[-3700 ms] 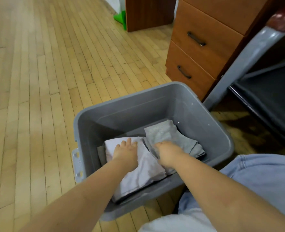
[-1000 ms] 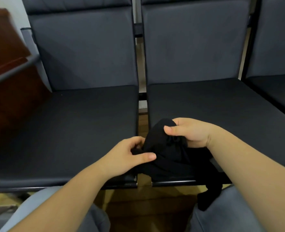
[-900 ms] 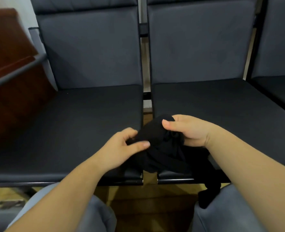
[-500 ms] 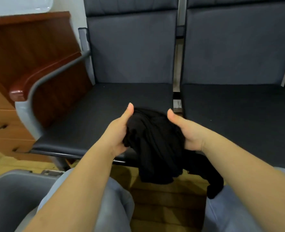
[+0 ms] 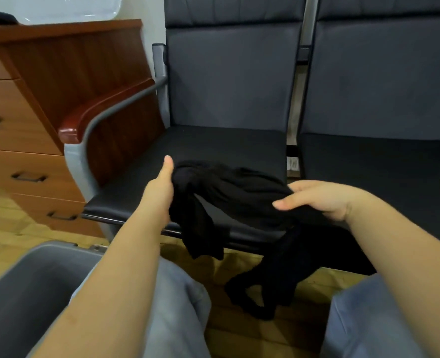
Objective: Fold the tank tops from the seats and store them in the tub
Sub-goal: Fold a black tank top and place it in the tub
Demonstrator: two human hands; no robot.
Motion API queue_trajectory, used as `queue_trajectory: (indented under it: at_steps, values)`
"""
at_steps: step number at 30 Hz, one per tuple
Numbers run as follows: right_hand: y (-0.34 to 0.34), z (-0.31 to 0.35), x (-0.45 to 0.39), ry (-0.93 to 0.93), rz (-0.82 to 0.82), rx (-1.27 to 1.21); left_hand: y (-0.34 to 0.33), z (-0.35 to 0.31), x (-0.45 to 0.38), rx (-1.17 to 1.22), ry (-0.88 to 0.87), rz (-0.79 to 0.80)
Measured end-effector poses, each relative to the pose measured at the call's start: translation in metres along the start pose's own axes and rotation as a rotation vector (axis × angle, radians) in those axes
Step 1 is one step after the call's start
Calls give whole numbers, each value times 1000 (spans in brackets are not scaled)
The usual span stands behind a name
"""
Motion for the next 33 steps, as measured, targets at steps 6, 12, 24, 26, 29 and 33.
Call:
queue_trajectory:
  at_steps: [6,12,24,26,29,33]
  values:
    - [3,5,14,73,-68,-147,-46,40,43,-768,-52,553]
    - [-13,2,1,2,55,-105,-96,50,74,-545,-61,757]
    - [23,2,28,41,-63,-144,-45,15,11,-383,-232,19]
    - [31,1,31,68,-176,-175,-44,24,6,-497,-179,61]
    - [26,1,29,59,-222,-157,-72,42,19,-518,-188,310]
    - [9,-1,20,-27,-170,-47,-100,59,51,-391,1,648]
Point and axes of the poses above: each hand's wrist, its own x-axis away from the middle knuckle, its own y-axis out of the back of the hand, z = x × y, the point moved 5 cm from there along -x, towards the middle knuckle, and after that the axes turned 7 degrees about x, right-handed, at the moved point
